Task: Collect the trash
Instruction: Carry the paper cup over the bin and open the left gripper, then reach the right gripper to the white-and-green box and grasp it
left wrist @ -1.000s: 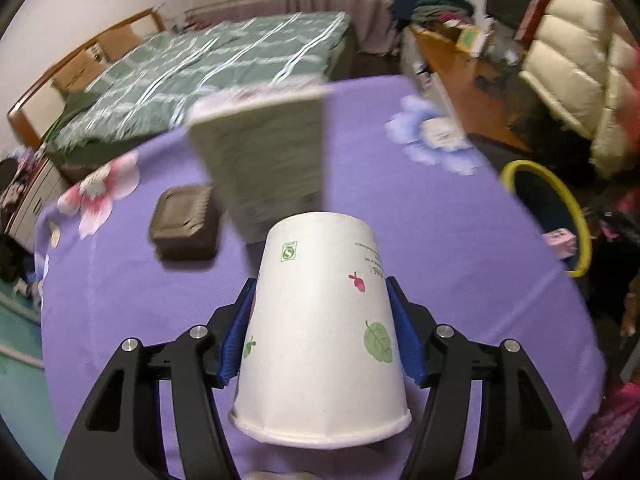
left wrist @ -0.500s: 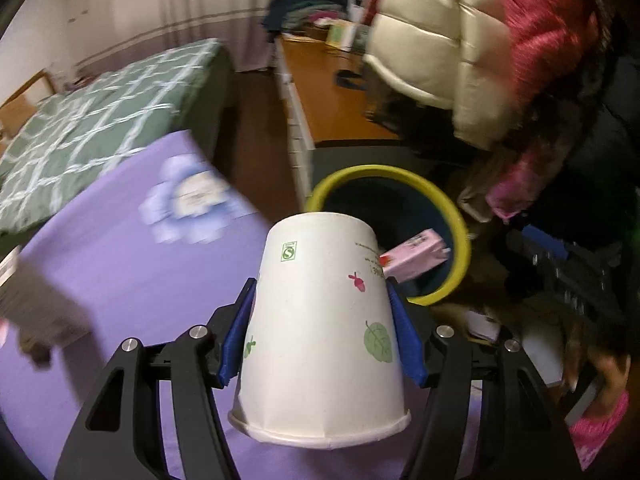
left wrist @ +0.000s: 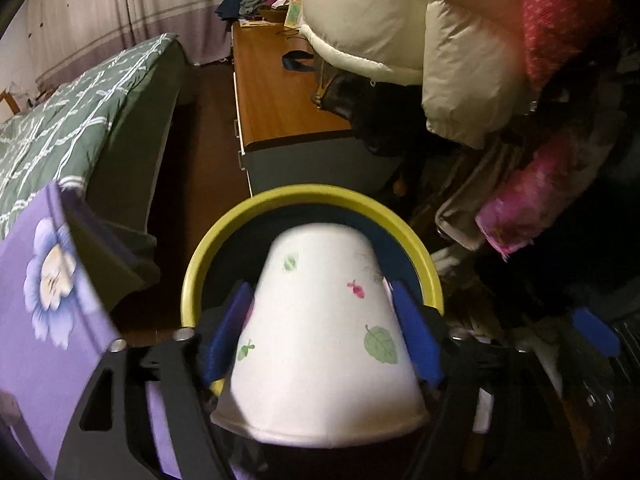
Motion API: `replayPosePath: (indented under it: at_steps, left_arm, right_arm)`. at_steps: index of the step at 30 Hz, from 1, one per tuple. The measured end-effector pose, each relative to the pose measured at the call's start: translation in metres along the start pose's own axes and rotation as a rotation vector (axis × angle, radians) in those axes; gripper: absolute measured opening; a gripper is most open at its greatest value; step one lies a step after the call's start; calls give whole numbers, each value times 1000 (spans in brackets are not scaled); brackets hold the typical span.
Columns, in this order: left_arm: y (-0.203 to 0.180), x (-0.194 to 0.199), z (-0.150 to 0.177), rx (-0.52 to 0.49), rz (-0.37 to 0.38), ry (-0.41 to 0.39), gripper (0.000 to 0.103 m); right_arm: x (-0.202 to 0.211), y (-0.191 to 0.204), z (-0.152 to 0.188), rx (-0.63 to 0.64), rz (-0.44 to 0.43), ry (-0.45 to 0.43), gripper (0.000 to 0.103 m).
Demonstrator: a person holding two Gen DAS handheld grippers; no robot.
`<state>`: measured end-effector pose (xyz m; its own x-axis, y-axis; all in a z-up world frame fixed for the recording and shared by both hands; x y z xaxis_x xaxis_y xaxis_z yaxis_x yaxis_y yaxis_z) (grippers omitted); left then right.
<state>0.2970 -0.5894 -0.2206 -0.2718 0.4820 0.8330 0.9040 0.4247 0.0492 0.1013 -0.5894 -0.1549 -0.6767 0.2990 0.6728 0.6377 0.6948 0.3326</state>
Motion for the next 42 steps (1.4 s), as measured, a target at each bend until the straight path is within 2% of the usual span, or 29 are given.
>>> replayPosePath:
  at_steps: [3,6,9,12,15,17,23,27,28,31,34,36,38,42]
  left_arm:
    - [10,-9,-5,18,-33,-11,85]
    - [20,7,0,56,-28,-40,85]
    - [32,53,11,52,-84,-121,85]
    - [53,108,34,102,-140,-202,87]
    - [78,162,70,159,-217,-255,89]
    - [101,197,104,204,-304,-274,90]
    - [164,277,219,394,-465,-276,91]
    - [202,330,297,515,-621,-268,91]
    - [209,338,310,538,-640,-268,91]
    - [227,362,352,600,-697,-269,91]
    - [242,373,379,626,-720,-266,92]
    - [247,375,392,643,-707,-271,92]
    - [253,374,403,662,-684,-277,92]
    - [259,370,416,684,-642,-290,92]
  right_arm:
    - [-3,0,1,0,6,3,48]
    - [-4,6,4,11,3,9,49]
    - [-7,17,7,24,-10,17,49]
    - [-7,36,12,46,-39,23,49]
    - [-8,64,21,85,-77,33,50]
    - [-8,86,27,112,-107,42,50]
    - [-9,158,45,194,-202,67,50]
    - [-4,229,64,263,-311,92,52]
    - [-1,251,69,278,-342,90,53]
    - [9,316,81,309,-440,75,65]
    - [12,376,98,328,-512,59,75]
    - [8,410,109,337,-525,53,83]
    - [-2,440,122,346,-529,58,85]
    - [-35,482,140,357,-463,58,88]
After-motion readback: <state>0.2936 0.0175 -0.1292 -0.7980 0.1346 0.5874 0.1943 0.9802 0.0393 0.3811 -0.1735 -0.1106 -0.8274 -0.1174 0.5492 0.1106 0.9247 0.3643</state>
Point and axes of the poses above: each gripper's, at about its wrist camera, not at the fingertips, and x roughly against the way its jaws point, y to its left, z to its underside, the point moved 10 cm from there along -x, roughly the way its jaws point, and after that the axes turned 13 degrees about -x, right-handed, at the moved point
